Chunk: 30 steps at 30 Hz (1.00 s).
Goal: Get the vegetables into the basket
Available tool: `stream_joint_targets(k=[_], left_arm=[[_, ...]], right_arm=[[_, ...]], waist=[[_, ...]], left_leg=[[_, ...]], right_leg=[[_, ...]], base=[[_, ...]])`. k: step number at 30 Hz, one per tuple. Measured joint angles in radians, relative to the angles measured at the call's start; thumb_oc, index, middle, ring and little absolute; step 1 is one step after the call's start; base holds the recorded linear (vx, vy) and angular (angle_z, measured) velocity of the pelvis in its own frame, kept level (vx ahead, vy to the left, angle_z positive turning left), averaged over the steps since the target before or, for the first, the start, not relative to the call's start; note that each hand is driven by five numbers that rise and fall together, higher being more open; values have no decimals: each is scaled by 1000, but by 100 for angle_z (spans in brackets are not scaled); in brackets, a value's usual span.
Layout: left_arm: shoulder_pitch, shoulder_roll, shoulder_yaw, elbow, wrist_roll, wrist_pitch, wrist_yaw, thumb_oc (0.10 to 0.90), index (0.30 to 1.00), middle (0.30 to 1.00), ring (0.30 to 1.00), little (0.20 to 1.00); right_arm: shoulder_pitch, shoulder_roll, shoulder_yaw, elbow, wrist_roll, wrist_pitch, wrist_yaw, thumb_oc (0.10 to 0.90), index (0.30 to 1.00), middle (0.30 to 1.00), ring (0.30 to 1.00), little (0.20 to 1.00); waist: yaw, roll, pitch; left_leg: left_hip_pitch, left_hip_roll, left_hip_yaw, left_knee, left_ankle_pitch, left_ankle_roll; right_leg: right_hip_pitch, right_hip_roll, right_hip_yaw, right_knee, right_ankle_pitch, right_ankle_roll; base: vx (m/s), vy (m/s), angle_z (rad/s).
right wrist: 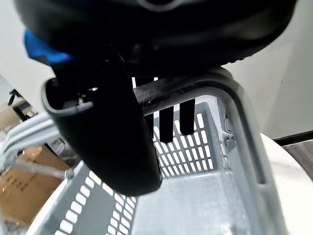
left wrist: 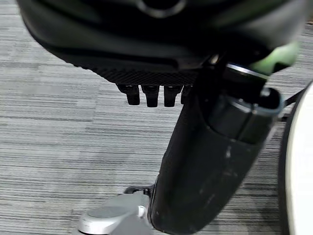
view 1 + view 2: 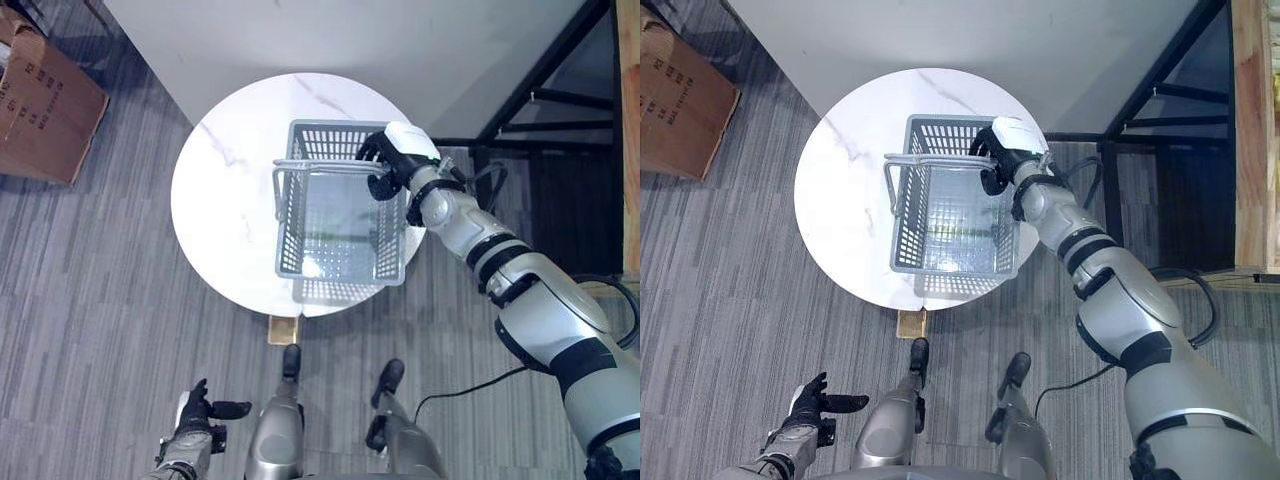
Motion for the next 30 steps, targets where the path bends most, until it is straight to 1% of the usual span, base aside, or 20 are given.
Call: stream_joint_targets(k=[3,5,6,7,8,9,10,11,12,13,14,16,18,19,21,23,26,27,28,30], left_arm=[[-17,-2,-5,-6,0,-1,0,900,1000,1000,1000,1000],[-12,-4,-4,-2,1,7,-1,900,1000,1000,1000,1000],[-10,-4,-2,-2,4,12,-2,900,1000,1000,1000,1000],[-7,-4,6,-1,10,15,-3,900,1000,1000,1000,1000],[-4,-4,18,-2,11,17,-7,900,1000,1000,1000,1000],[4,-4,27,-3,12,20,-9,900,1000,1000,1000,1000],[7,-4,53,-6,16,27,-17,900,1000,1000,1000,1000],[16,1,77,-18,31,31,-19,900,1000,1000,1000,1000],[33,9,80,-24,32,33,-19,900,1000,1000,1000,1000],[31,9,95,-26,41,42,-33,900,1000,1000,1000,1000],[34,11,97,-29,52,42,-38,900,1000,1000,1000,1000],[64,15,97,-40,60,45,-48,900,1000,1000,1000,1000],[82,15,96,-38,92,50,-68,900,1000,1000,1000,1000],[85,13,96,-39,94,51,-73,900,1000,1000,1000,1000],[93,11,96,-40,94,53,-85,900,1000,1000,1000,1000],[104,7,97,-39,109,54,-88,900,1000,1000,1000,1000],[134,2,119,-38,121,56,-92,900,1000,1000,1000,1000],[135,-1,126,-39,122,58,-98,900,1000,1000,1000,1000],[144,-2,131,-39,122,57,-109,900,1000,1000,1000,1000],[142,-8,131,-43,122,57,-111,900,1000,1000,1000,1000]], right_arm=[[8,25,-1,31,0,3,3,400,300,300,300,300],[39,3,0,-7,-5,7,19,400,300,300,300,300],[52,-35,13,-84,-8,14,31,400,300,300,300,300],[66,-93,26,-201,-9,20,44,400,300,300,300,300],[83,-157,48,-324,-10,23,60,400,300,300,300,300],[105,-205,54,-438,-10,16,64,400,300,300,300,300],[131,-266,55,-565,-13,17,77,400,300,300,300,300],[171,-342,55,-700,-19,-3,85,400,300,300,300,300],[190,-348,55,-741,-20,-12,85,400,300,300,300,300],[233,-410,49,-821,-20,-30,109,400,300,300,300,300],[265,-450,43,-868,-20,-37,120,400,300,300,300,300],[337,-460,12,-901,-9,-62,149,400,300,300,300,300],[369,-484,12,-910,-6,-83,185,400,300,300,300,300],[384,-501,12,-911,-6,-83,196,400,300,300,300,300],[399,-544,12,-912,-6,-83,222,400,300,300,300,300],[413,-615,15,-957,-7,-86,246,400,300,300,300,300],[448,-678,5,-1012,-7,-110,248,400,300,300,300,300],[480,-705,-20,-1041,-7,-118,253,400,300,300,300,300],[506,-713,-39,-1051,-8,-131,257,400,300,300,300,300],[544,-713,-71,-1054,-9,-137,259,400,300,300,300,300]], waist=[[-10,-1,-1],[-16,-4,-2],[-22,-6,-3],[-34,-9,-5],[-34,-11,-6],[-44,-17,-10],[-66,-25,-14],[-75,-38,-22],[-91,-51,-30],[-120,-55,-33],[-120,-56,-34],[-144,-56,-50],[-168,-48,-56],[-177,-43,-59],[-182,-32,-66],[-188,-18,-74],[-204,-10,-87],[-208,-7,-89],[-210,-4,-94],[-221,-2,-100]], left_leg=[[4,-2,2,8,2,1],[23,-3,6,6,3,1],[31,-4,7,3,3,1],[40,-4,9,1,3,1],[52,-4,18,-6,3,2],[72,-4,35,-12,3,2],[86,-3,38,-17,3,2],[95,-2,51,-23,3,2],[105,-1,60,-25,3,2],[123,0,60,-29,3,2],[135,0,66,-30,3,1],[157,1,92,-30,-3,2],[170,0,113,-31,-4,3],[172,1,116,-31,-4,3],[177,2,133,-31,-5,3],[183,3,146,-31,-7,5],[198,7,162,-31,-10,6],[201,8,164,-31,-10,6],[205,9,167,-31,-11,7],[206,11,168,-31,-11,7]], right_leg=[[5,-3,6,0,7,-2],[20,-4,10,0,8,-1],[23,-4,15,0,9,0],[27,-4,18,0,9,0],[32,-3,27,0,9,1],[40,-3,42,0,9,1],[49,-2,45,0,9,1],[50,0,53,0,9,1],[51,1,64,0,9,1],[67,2,65,0,9,2],[74,2,71,0,9,2],[82,4,94,0,8,4],[81,5,116,0,10,10],[81,6,120,0,11,9],[76,9,135,-1,14,9],[73,11,148,-1,16,9],[77,17,163,-1,17,9],[79,18,164,-1,17,8],[81,21,169,0,22,2],[83,22,168,0,19,5]], base=[[-3,9,-1],[-15,29,-6],[-14,28,-10],[-3,19,-16],[4,8,-27],[-2,-4,-27],[6,-7,-26],[23,-16,-24],[40,-6,-20],[38,-5,-17],[28,1,-15],[19,-4,-33],[15,-8,-32],[26,-11,-19],[34,-17,-19],[34,-22,-20],[39,-22,-16],[39,-10,-13],[46,-17,-8],[15,-7,-2]])
